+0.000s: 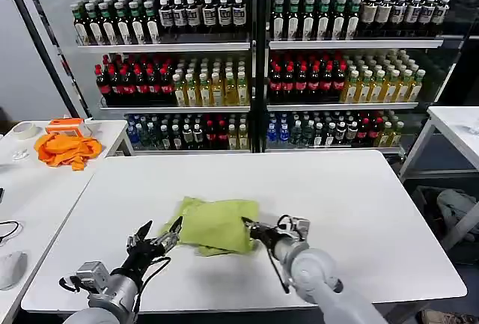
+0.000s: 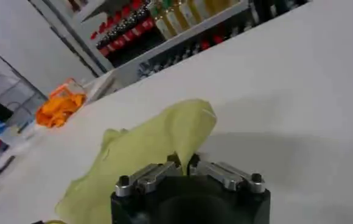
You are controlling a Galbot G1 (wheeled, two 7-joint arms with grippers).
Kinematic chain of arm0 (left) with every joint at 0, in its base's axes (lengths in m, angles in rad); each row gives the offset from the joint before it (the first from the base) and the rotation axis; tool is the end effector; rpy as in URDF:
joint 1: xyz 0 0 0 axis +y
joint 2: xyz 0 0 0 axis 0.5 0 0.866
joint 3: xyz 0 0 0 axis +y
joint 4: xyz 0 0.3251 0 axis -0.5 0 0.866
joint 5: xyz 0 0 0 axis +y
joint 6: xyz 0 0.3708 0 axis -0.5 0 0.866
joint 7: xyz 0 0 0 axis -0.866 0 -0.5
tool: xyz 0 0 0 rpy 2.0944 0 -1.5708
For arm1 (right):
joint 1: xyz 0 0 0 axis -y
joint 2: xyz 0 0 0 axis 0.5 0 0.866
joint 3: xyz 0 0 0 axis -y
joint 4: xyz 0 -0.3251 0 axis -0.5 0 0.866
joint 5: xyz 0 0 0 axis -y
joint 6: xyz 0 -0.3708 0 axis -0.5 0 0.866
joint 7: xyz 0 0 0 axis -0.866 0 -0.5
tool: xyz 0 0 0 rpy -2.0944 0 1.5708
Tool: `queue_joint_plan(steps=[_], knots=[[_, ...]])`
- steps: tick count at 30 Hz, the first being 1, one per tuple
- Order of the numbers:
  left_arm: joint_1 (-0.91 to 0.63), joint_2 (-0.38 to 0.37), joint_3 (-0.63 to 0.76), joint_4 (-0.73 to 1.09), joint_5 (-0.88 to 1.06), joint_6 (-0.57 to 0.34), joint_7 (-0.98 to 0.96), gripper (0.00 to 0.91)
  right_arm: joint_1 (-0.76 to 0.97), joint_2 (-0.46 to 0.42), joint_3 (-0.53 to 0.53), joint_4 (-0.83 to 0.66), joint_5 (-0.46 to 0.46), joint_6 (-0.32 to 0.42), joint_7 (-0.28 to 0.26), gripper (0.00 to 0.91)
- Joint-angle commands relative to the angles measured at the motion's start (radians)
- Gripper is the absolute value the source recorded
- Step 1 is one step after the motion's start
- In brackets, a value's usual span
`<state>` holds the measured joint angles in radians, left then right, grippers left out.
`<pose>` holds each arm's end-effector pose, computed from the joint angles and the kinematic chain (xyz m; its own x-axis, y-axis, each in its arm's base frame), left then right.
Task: Fold and organize the clothes.
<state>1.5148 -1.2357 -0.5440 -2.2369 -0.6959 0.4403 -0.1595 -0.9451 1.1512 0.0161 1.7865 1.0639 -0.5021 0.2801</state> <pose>0.2202 0.0372 -0.2105 -0.9374 0.1927 0.2900 0.0922 0.9406 -0.3268 0.3451 0.0606 -0.2623 -0.7256 -0.5130 0.4585 -0.2731 0.8264 0.4925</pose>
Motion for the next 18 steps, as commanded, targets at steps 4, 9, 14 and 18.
queue_joint_plan(steps=[4,9,14,18], knots=[[-0.006,0.002,0.013,-0.001,0.000,0.005,0.012,0.907,0.033,-0.284,0.193,-0.057,-0.112,-0.076,-0.202,0.000],[-0.009,0.001,0.024,-0.002,0.003,0.005,0.013,0.907,0.118,-0.254,0.176,-0.145,-0.247,-0.074,-0.253,0.081],[-0.017,-0.011,0.037,-0.003,0.014,0.009,0.015,0.907,0.130,-0.173,0.143,-0.193,-0.264,-0.040,-0.168,0.907],[-0.006,-0.010,0.035,-0.014,0.017,0.007,0.017,0.907,0.055,-0.144,0.175,-0.143,-0.370,0.114,-0.135,0.907]])
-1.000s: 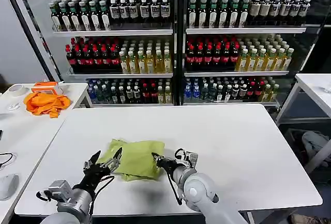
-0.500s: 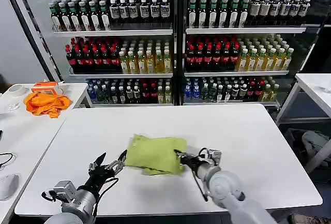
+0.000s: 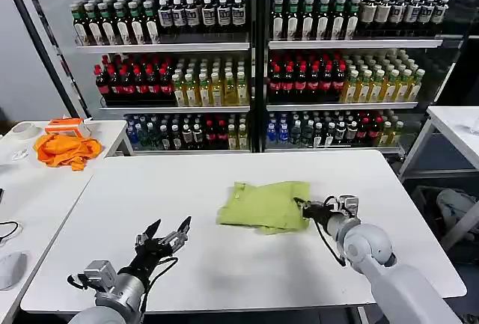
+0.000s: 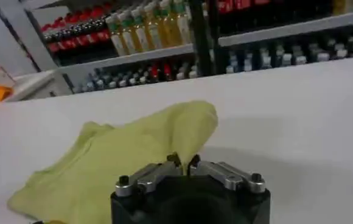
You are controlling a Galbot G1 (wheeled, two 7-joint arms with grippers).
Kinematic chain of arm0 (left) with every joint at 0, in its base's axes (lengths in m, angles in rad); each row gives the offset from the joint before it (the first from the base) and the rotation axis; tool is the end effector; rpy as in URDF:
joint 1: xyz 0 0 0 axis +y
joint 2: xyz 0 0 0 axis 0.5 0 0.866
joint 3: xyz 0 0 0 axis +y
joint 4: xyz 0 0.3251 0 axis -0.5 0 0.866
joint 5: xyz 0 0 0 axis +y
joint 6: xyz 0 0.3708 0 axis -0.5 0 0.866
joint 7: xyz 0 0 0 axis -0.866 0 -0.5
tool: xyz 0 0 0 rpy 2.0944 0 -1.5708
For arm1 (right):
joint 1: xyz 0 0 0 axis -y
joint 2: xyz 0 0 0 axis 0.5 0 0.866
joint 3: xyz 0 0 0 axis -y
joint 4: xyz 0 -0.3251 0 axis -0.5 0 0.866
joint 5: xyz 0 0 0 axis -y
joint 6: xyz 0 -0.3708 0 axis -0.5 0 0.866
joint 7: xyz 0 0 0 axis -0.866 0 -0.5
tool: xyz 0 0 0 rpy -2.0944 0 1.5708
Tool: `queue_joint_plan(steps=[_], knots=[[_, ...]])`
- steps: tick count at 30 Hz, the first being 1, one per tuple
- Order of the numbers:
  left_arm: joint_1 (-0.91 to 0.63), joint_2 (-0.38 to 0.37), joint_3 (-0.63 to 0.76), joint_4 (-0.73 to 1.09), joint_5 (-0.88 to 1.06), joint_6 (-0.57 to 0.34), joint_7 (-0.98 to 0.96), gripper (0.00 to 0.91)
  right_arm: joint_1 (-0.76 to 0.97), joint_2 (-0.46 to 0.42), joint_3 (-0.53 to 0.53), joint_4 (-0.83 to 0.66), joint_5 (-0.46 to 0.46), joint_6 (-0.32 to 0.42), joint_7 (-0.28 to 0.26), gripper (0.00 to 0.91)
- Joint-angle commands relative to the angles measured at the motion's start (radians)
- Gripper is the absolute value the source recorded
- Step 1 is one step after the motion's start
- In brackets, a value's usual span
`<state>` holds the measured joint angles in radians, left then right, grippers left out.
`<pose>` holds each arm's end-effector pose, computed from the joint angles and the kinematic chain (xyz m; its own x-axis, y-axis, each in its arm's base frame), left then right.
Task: Fold and organize the clothes.
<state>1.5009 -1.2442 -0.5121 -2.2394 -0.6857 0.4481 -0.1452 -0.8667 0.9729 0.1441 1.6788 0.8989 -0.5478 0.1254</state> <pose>0.2215 0.0274 -0.2096 -0.9308 0.2322 0.2823 0.1294 0.9316 -0.3398 0.3930 -0.0476 -0.2460 -0.8039 -0.3390 0.4886 -0.2656 0.9398 0.2149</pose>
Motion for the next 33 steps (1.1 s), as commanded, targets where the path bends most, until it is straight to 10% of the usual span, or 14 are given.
queue_joint_plan(steps=[1,14,33], knots=[[0.010,0.002,0.001,-0.014,0.010,-0.003,0.003,0.907,-0.072,0.037,0.073,-0.007,-0.246,0.213,0.025,0.907],[0.018,0.018,0.030,-0.039,0.269,-0.086,0.020,0.907,-0.549,0.120,0.372,0.356,-0.501,0.568,0.080,0.907],[0.027,0.013,0.069,-0.047,0.418,-0.116,0.018,0.907,-0.727,0.205,0.435,0.478,-0.639,0.502,0.036,0.907]])
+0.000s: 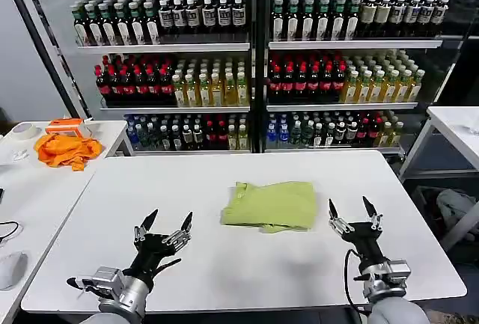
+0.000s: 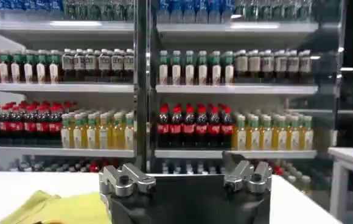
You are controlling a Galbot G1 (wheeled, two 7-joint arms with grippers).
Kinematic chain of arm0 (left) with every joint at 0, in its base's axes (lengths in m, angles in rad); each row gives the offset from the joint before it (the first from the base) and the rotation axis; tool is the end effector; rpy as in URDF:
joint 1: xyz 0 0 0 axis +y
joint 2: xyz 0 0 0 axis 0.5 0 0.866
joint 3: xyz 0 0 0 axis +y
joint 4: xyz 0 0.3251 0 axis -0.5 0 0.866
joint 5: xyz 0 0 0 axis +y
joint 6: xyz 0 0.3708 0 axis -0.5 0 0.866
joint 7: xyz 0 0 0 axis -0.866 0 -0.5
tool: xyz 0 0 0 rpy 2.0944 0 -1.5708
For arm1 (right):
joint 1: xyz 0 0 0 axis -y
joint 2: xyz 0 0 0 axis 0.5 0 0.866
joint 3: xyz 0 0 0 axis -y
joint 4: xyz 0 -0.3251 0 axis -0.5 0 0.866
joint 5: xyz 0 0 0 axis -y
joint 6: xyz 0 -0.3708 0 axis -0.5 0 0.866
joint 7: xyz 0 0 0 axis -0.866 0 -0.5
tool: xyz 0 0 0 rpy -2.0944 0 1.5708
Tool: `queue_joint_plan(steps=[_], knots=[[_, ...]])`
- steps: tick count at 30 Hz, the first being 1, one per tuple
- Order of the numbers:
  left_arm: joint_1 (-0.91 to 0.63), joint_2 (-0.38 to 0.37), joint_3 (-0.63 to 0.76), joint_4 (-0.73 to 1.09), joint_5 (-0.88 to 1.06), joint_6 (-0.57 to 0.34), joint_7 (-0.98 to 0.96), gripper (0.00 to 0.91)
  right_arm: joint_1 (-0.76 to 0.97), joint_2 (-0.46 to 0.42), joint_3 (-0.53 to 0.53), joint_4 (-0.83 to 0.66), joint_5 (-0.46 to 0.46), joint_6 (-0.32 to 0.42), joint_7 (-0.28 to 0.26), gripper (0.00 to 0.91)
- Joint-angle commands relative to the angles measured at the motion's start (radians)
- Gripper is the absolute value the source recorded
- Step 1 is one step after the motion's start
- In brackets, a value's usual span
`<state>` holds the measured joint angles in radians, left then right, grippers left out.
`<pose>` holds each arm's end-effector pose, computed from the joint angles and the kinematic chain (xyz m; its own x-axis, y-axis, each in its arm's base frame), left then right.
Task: Fold and organize the clothes.
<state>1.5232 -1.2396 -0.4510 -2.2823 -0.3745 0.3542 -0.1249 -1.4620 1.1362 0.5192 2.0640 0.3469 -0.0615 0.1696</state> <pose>0.2100 0.0077 -0.2040 -0.9675 0.1816 0.1758 0.1682 0.9818 -0.0885 0.2440 -0.0617 -0.2563 -0.9993 -0.0321 0.0166 -0.0329 0.9982 -0.0505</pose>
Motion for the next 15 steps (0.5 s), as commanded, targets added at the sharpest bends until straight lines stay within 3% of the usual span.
queue_joint_plan(steps=[1,12,15], knots=[[0.007,0.010,0.006,-0.005,0.107,-0.022,-0.002,0.907,-0.132,0.043,0.060,0.094,-0.088,0.015,-0.010,0.907],[0.019,0.038,0.018,-0.008,0.115,-0.028,0.000,0.907,-0.136,0.047,0.071,0.124,-0.085,0.028,-0.009,0.907],[0.011,0.034,0.024,-0.007,0.119,-0.028,0.000,0.907,-0.149,0.048,0.078,0.133,-0.092,0.031,-0.029,0.907]])
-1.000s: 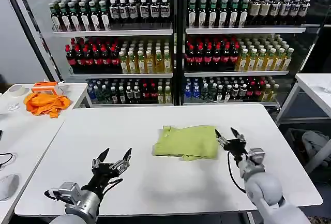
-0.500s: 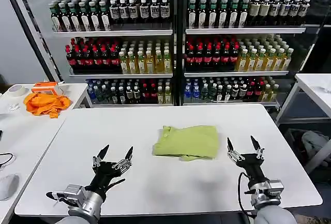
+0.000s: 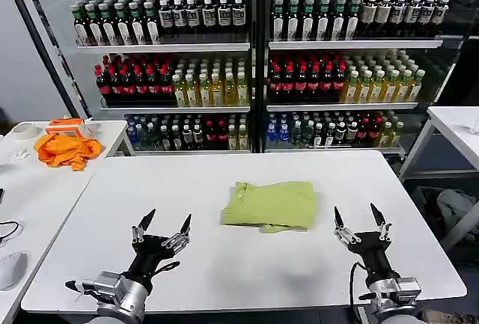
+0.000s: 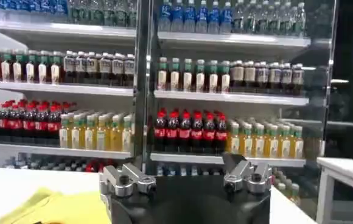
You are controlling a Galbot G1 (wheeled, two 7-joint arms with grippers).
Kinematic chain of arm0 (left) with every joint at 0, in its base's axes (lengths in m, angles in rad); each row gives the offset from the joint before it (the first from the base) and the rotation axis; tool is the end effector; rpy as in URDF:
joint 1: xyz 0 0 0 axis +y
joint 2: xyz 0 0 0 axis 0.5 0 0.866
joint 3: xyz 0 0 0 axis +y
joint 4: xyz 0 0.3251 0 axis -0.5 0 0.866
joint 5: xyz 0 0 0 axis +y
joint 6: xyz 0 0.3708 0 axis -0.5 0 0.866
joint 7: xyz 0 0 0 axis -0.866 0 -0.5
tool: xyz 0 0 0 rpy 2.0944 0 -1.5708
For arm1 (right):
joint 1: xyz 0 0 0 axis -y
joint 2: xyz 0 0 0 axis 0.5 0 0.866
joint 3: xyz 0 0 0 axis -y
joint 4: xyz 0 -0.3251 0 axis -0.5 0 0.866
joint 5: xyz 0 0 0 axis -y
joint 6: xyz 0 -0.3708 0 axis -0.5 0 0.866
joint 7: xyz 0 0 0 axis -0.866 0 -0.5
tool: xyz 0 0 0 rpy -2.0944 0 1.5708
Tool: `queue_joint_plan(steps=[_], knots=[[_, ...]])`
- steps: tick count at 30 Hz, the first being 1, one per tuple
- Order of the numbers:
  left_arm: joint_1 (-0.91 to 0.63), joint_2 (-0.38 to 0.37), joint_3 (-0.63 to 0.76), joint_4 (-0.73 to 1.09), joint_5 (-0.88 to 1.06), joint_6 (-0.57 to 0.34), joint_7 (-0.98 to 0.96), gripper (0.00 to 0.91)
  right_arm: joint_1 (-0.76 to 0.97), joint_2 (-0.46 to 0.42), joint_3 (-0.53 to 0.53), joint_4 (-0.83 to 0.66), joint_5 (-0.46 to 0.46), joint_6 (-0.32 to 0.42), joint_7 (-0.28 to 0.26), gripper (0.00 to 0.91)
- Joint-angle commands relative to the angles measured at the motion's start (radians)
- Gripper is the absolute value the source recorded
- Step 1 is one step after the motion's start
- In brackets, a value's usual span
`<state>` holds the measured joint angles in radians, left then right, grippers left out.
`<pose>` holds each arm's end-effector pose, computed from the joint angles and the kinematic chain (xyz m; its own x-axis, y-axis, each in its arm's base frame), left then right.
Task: Fold and organize the clothes.
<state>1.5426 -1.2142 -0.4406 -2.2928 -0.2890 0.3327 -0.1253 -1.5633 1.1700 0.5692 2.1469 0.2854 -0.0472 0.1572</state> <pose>0.2045 0.0063 -0.2049 -0.9717 0.1724 0.1615 0.1756 0.9844 0.0055 0.2170 -0.0611 -0.2471 -0.9998 -0.0178 -0.0022 -0.0175 0.9962 -0.0853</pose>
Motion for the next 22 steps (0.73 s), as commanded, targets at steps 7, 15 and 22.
queue_joint_plan(steps=[7,15,22], knots=[[0.010,0.007,0.006,-0.002,0.041,-0.010,0.002,0.907,-0.068,0.000,0.035,0.062,-0.044,0.019,-0.016,0.907],[0.017,0.001,0.003,-0.017,0.058,-0.015,0.002,0.907,-0.071,0.012,0.029,0.075,-0.095,0.059,0.024,0.907],[0.043,-0.024,-0.002,-0.045,0.084,-0.020,0.003,0.907,-0.083,-0.004,0.040,0.100,-0.094,0.048,0.018,0.907]])
